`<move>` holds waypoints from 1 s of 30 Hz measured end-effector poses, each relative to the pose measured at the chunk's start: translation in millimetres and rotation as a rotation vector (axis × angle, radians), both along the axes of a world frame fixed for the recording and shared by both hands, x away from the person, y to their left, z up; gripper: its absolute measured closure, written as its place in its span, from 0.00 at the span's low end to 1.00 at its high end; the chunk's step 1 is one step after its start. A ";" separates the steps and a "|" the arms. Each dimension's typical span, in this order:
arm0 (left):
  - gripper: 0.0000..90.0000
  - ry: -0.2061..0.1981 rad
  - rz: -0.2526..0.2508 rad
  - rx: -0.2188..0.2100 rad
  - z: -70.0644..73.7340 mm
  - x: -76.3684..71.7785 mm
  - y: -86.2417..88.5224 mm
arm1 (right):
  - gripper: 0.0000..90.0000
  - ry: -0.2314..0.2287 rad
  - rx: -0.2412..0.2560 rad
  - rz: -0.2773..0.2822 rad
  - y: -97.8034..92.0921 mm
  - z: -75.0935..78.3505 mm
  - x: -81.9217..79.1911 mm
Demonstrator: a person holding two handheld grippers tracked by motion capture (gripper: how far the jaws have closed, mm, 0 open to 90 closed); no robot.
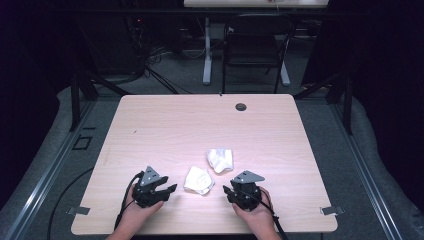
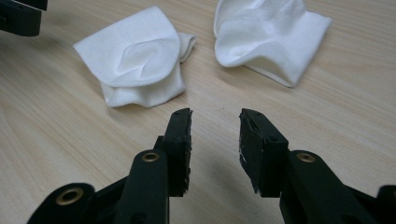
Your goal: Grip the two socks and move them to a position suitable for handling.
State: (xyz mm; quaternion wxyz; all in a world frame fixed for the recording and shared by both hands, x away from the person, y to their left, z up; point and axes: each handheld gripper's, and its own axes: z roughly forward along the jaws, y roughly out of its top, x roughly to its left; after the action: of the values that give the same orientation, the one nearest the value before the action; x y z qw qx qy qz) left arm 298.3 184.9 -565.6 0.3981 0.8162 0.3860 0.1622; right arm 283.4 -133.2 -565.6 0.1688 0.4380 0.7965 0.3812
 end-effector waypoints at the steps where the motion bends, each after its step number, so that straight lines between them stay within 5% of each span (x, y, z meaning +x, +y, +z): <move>1: 0.60 -0.001 0.002 0.005 0.5 -0.3 -0.4 | 0.71 0.003 0.002 -0.001 -0.3 0.1 0.1; 10: 0.63 0.002 -0.016 -0.025 6.5 3.2 -9.7 | 0.75 0.001 0.024 -0.014 -4.6 3.1 -0.5; 30: 0.78 0.011 -0.064 0.006 10.4 18.3 -48.2 | 0.79 0.012 0.042 -0.021 -9.8 5.0 1.2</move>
State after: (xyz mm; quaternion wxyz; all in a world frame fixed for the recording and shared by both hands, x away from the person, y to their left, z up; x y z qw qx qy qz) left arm 316.6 136.7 -555.2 0.3986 0.8301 0.3616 0.1460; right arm 284.6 -143.0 -560.5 0.1586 0.4522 0.7846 0.3934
